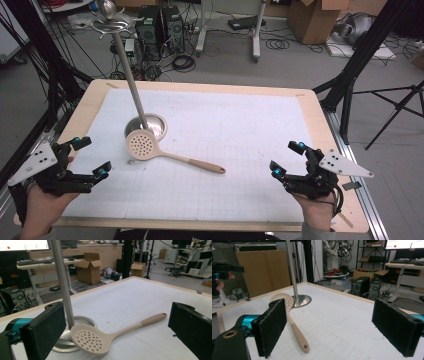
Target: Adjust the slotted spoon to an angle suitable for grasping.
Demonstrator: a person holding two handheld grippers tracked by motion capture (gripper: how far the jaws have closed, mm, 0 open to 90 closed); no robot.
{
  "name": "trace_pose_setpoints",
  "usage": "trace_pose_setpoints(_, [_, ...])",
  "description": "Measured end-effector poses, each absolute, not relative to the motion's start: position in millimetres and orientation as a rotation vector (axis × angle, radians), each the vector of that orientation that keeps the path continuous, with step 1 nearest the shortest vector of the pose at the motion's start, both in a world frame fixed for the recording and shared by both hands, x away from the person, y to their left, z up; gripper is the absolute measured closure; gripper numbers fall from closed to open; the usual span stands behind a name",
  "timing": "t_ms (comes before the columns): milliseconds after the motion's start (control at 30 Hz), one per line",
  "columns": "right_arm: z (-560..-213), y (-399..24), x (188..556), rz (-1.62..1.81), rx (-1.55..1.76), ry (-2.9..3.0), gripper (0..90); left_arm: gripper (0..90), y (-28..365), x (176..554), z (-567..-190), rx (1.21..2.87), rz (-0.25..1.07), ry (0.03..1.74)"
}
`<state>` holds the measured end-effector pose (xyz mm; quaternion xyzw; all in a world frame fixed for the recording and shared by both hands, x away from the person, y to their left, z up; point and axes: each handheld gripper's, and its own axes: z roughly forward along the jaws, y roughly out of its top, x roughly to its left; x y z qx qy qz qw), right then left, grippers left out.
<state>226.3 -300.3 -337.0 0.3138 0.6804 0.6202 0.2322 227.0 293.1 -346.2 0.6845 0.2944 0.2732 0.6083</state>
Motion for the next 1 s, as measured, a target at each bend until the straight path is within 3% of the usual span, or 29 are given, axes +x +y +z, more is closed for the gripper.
trace_pose_setpoints(267, [-338.3,-303.9,223.4,1.707,0.874,1.865,11.8,1.8,291.1,233.0,-352.6,1.596,0.659,0.705])
trace_pose_setpoints(567, [-339.2,-305.7,221.2,1.692,0.879,1.864,11.9,12.7,284.0,236.8,-358.0,1.664,0.665,0.683])
trace_pose_setpoints(1000, [-338.2,-308.8,218.3,1.705,0.893,1.849,11.9,44.6,272.5,240.9,-370.3,1.717,0.638,0.708])
